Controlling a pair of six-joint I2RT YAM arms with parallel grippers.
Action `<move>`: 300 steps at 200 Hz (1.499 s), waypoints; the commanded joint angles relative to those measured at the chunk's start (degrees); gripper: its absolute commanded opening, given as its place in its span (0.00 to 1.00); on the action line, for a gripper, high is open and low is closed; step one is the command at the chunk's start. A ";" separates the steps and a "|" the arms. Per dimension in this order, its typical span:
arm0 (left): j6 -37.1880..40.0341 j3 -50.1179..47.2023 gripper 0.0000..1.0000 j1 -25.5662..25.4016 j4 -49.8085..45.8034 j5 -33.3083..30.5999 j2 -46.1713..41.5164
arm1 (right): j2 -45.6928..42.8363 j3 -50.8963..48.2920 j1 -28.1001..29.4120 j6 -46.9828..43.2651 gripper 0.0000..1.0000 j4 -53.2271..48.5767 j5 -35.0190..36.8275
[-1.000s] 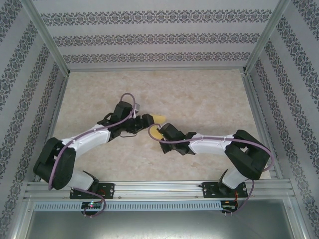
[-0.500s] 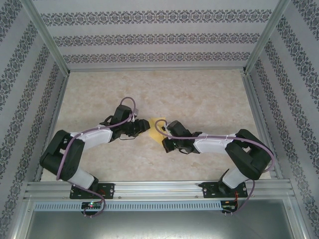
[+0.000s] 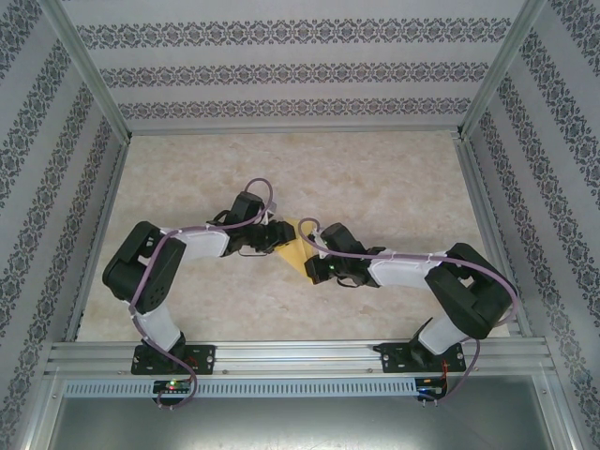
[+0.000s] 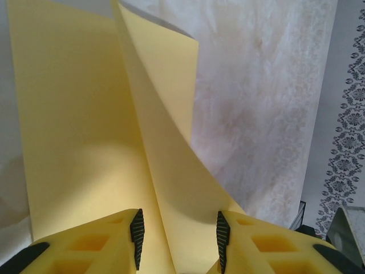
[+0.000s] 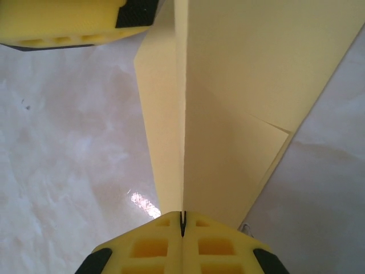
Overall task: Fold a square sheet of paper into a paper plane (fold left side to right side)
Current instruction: Fourth fold the wing at the center of the table.
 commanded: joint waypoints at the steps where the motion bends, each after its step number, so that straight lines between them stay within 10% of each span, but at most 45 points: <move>1: -0.78 1.88 0.41 -0.87 2.02 1.06 1.75 | -1.04 -0.97 -0.79 1.19 0.03 1.94 -2.45; 211: 1.89 4.50 0.45 -1.71 -5.62 -2.48 6.87 | 2.11 -0.75 -2.96 2.41 0.13 3.87 -6.78; 300: 1.87 4.40 0.45 -1.76 -5.71 -2.46 6.81 | -2.66 -0.84 -9.57 4.76 0.45 5.60 -15.74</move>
